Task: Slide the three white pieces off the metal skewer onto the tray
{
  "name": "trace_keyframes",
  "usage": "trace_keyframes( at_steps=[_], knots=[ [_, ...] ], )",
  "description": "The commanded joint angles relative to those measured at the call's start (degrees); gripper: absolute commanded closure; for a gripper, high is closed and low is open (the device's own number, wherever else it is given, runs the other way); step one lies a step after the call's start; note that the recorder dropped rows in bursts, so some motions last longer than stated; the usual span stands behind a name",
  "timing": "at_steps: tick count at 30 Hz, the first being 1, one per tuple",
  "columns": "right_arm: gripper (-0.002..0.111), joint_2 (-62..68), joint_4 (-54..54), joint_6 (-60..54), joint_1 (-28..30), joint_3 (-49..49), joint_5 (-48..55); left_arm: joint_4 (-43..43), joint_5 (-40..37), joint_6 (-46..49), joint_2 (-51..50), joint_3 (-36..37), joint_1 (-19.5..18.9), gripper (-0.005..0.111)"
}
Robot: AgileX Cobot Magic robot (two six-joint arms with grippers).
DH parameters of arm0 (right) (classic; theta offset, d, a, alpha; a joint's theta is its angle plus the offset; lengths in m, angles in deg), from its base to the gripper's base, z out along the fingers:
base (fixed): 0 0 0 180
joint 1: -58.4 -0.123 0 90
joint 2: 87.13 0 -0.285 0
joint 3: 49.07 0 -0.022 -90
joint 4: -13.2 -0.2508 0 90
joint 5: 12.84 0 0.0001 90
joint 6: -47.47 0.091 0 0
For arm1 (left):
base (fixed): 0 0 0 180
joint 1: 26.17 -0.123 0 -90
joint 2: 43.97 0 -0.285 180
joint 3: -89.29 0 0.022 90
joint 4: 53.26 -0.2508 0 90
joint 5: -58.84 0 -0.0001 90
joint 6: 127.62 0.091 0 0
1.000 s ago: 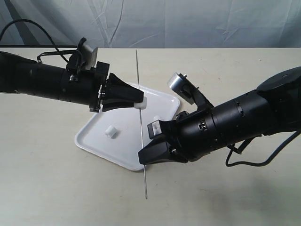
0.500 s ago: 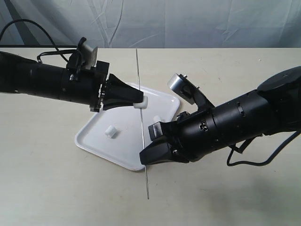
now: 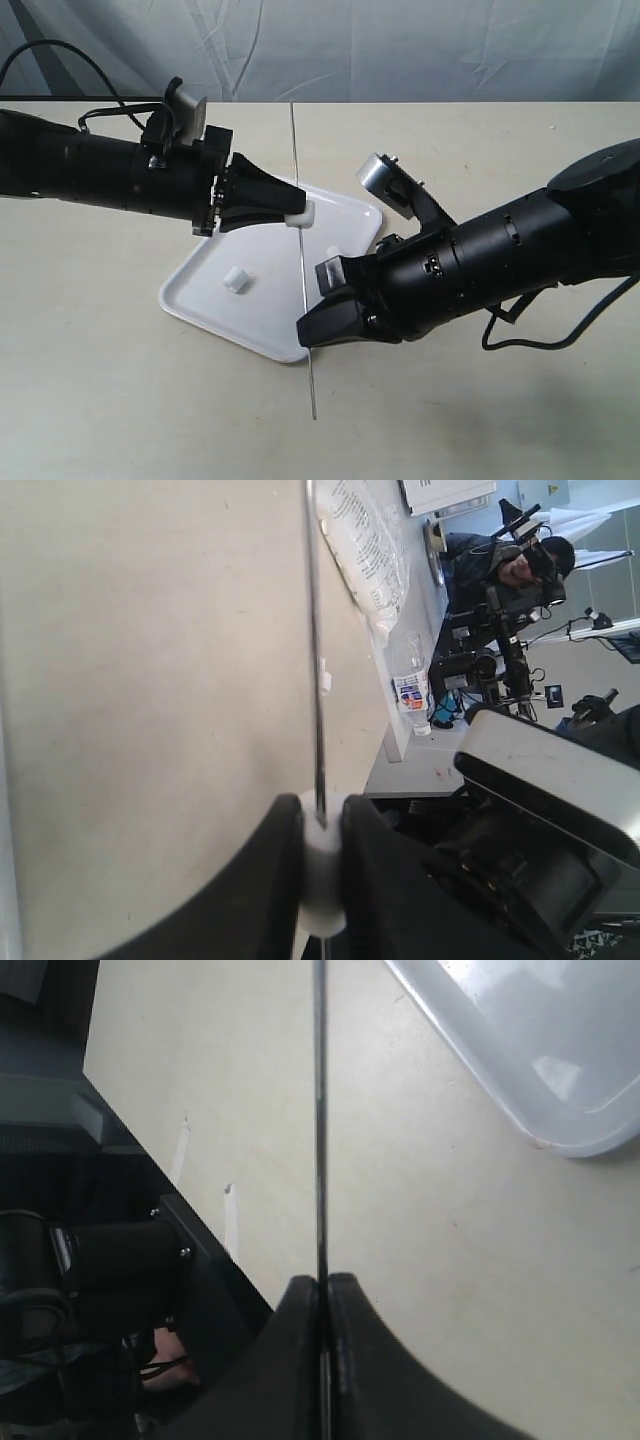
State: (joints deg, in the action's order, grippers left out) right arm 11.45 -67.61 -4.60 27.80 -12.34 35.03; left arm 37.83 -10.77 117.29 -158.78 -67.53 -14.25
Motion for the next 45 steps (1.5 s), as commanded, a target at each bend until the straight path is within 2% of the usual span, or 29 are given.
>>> trace_keyframes(
  at_steps=[1, 17, 29, 34, 42, 45],
  knots=[
    [0.109, -0.2, 0.4, -0.9, 0.1, -0.3, 0.3, 1.1, -0.4, 0.1, 0.3, -0.1, 0.8, 0.092],
    [0.109, -0.2, 0.7, -0.9, 0.1, -0.3, -1.2, 2.1, -0.4, 0.0, 0.3, -0.1, 1.8, 0.092],
    [0.109, -0.2, 5.5, -0.1, -1.5, 1.6, 3.2, 8.8, -0.4, 2.7, 0.3, -0.1, -0.4, 0.092],
    [0.109, -0.2, 6.1, 1.1, -4.8, 1.4, 1.3, 8.8, -0.4, 3.6, 0.3, -0.1, -0.4, 0.092],
    [0.109, -0.2, 5.6, 1.1, -4.8, 1.4, -0.2, 6.3, -0.4, 2.8, 0.3, -0.1, -2.7, 0.092],
    [0.109, -0.2, 5.6, 1.1, -4.8, 1.3, -1.0, 3.0, -0.4, 0.7, 0.5, -0.1, -2.9, 0.086]
  ],
)
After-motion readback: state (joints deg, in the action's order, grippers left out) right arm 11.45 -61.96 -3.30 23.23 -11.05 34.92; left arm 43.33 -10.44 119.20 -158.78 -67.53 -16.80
